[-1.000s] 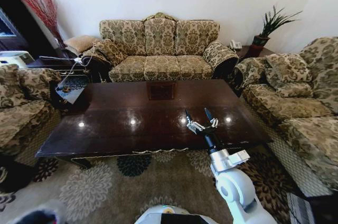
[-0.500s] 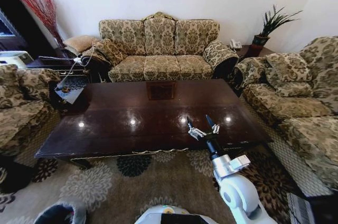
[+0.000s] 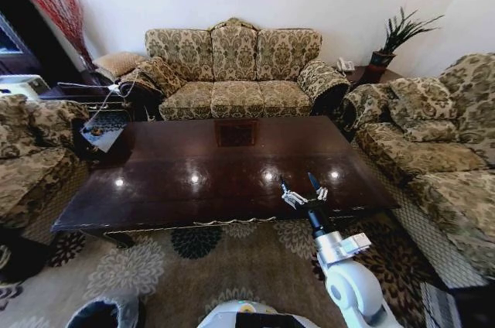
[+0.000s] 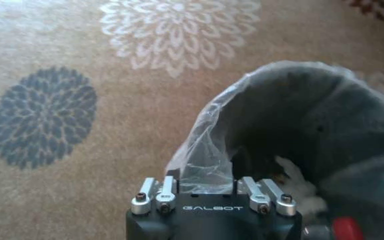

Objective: Move to the front of the table and place the trash on the table into the trash bin.

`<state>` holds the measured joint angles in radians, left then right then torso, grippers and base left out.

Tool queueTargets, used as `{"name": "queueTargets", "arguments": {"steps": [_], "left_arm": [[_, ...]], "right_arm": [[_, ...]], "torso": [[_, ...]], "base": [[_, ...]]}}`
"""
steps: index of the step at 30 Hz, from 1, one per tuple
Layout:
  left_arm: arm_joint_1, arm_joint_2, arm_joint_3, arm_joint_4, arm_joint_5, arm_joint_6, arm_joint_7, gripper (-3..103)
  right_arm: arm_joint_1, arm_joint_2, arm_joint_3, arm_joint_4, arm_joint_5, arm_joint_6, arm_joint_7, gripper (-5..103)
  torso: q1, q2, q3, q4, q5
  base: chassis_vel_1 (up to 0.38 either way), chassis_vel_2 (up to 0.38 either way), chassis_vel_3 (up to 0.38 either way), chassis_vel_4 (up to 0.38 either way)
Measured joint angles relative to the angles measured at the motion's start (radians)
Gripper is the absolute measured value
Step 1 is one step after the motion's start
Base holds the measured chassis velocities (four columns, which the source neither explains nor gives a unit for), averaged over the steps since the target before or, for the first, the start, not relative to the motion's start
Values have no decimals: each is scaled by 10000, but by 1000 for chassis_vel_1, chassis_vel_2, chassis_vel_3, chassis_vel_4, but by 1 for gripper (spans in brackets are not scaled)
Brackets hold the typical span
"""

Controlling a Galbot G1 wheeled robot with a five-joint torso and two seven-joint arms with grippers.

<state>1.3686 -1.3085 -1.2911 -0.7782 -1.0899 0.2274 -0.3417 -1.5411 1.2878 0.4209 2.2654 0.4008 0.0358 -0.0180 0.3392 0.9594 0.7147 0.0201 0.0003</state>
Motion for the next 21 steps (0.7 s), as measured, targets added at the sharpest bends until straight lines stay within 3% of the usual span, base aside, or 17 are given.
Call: {"name": "queueTargets", "arguments": {"steps": [2, 4, 6, 15, 21], "left_arm": [[129, -64, -18, -158, 0, 65, 130, 46], [527, -246, -80, -614, 9, 135, 489, 62], [656, -301, -96, -768, 12, 142, 546, 62], [1618, -802, -201, -2522, 96, 514, 461, 98], [1959, -1029, -363, -3675, -573, 591, 200, 100]], "right_arm": [[13, 9, 5, -29, 38, 24, -11, 100], [9, 51, -17, -89, 135, 105, -77, 100], [1, 63, -37, -121, 162, 140, -103, 100], [-20, 79, -300, -214, 265, 309, -157, 100], [-197, 74, -301, -126, 265, 417, -168, 100]], "torso": [[0, 0, 0, 1, 0], [0, 0, 0, 2, -4], [-1, 0, 0, 1, -3], [0, 0, 0, 2, -3], [-1, 0, -1, 2, -3]], "base": [[0, 0, 0, 0], [0, 0, 0, 0], [0, 0, 0, 0], [0, 0, 0, 0], [0, 0, 0, 0]]}}
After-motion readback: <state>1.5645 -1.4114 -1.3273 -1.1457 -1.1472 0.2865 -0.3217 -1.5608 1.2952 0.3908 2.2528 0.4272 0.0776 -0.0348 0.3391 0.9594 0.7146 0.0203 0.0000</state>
